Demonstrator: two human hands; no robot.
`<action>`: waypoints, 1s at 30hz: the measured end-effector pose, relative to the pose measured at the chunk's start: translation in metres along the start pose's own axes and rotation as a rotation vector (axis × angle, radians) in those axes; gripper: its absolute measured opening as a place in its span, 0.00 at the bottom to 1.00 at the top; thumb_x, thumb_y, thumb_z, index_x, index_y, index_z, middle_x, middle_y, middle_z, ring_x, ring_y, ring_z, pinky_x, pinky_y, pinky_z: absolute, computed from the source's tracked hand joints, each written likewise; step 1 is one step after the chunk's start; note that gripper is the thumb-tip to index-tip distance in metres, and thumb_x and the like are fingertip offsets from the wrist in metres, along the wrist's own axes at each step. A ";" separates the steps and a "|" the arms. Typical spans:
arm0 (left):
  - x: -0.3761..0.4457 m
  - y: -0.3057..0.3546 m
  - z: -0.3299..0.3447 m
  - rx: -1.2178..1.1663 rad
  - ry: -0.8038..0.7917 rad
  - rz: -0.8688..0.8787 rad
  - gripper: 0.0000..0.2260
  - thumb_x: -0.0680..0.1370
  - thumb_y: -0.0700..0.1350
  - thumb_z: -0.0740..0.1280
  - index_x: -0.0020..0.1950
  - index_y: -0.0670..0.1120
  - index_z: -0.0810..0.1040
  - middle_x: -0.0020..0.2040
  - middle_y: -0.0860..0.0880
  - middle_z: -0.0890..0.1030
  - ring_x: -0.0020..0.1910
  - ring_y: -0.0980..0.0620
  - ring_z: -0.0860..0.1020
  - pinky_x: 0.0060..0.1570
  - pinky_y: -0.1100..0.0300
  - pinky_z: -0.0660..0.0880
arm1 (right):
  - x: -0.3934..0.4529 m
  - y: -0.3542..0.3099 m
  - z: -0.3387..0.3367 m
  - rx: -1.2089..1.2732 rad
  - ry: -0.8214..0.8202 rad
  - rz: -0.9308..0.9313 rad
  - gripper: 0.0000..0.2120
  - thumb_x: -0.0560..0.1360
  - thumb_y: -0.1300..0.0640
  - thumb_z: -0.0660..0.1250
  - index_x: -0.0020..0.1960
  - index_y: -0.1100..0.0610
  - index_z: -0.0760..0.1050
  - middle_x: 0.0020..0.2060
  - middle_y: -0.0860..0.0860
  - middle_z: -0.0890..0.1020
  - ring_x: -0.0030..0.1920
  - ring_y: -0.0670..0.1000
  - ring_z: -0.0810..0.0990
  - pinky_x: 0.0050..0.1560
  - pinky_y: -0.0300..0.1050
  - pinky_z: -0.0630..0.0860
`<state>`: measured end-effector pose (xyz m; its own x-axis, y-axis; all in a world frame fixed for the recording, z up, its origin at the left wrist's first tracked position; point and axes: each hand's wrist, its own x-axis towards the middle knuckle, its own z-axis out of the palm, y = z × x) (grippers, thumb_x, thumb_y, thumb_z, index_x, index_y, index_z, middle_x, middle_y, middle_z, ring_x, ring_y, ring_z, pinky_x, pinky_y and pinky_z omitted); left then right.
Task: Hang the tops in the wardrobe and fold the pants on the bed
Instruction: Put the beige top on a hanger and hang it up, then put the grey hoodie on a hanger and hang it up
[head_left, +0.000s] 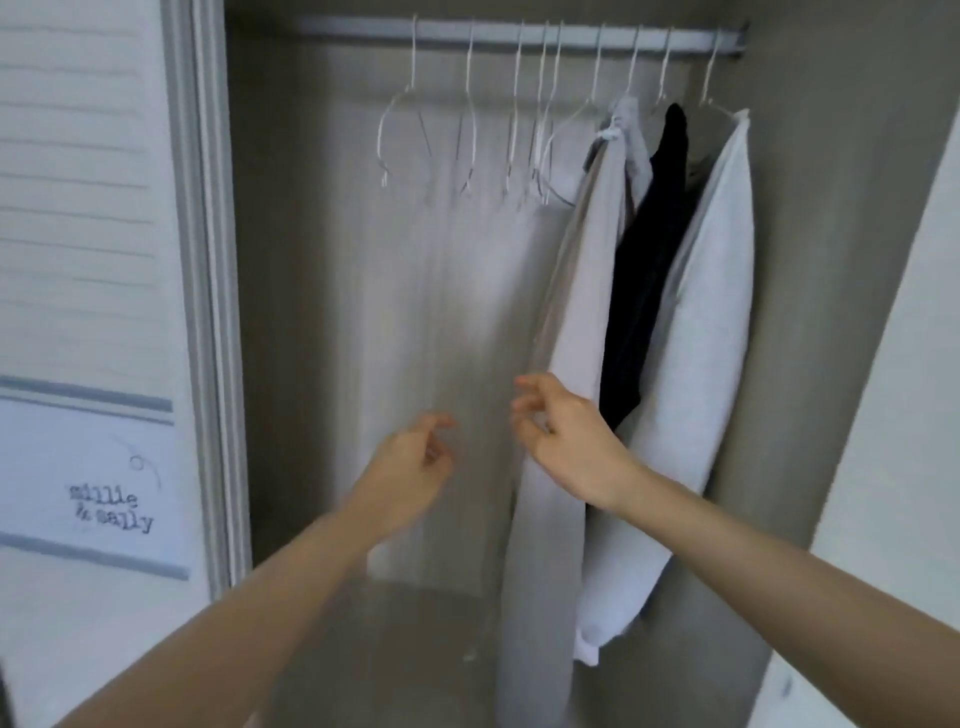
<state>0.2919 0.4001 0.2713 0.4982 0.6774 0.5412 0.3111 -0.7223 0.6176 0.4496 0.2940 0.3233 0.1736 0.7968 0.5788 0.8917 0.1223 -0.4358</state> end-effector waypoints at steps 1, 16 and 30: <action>-0.017 -0.004 -0.005 0.016 0.020 -0.033 0.14 0.77 0.36 0.65 0.61 0.46 0.76 0.43 0.49 0.84 0.43 0.50 0.82 0.46 0.60 0.76 | -0.009 -0.003 0.013 0.042 -0.033 -0.009 0.20 0.79 0.57 0.61 0.70 0.58 0.66 0.56 0.49 0.79 0.56 0.52 0.77 0.53 0.37 0.69; -0.327 0.019 0.034 0.264 0.556 -0.708 0.07 0.81 0.40 0.63 0.56 0.46 0.79 0.37 0.53 0.83 0.40 0.58 0.80 0.43 0.66 0.75 | -0.201 -0.010 0.149 0.620 -0.582 -0.341 0.13 0.79 0.59 0.63 0.63 0.57 0.72 0.51 0.46 0.79 0.54 0.46 0.78 0.54 0.26 0.67; -0.640 0.237 0.194 0.430 1.351 -1.544 0.12 0.80 0.48 0.63 0.46 0.68 0.74 0.38 0.61 0.82 0.36 0.56 0.81 0.36 0.60 0.77 | -0.475 -0.076 0.114 0.805 -1.356 -0.820 0.12 0.80 0.57 0.59 0.63 0.54 0.73 0.51 0.45 0.79 0.55 0.45 0.75 0.51 0.27 0.65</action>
<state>0.2039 -0.2314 -0.0397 -0.9898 0.1290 -0.0607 0.0210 0.5527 0.8331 0.2517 -0.0258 0.0028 -0.9736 0.2201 0.0609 0.0864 0.6020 -0.7938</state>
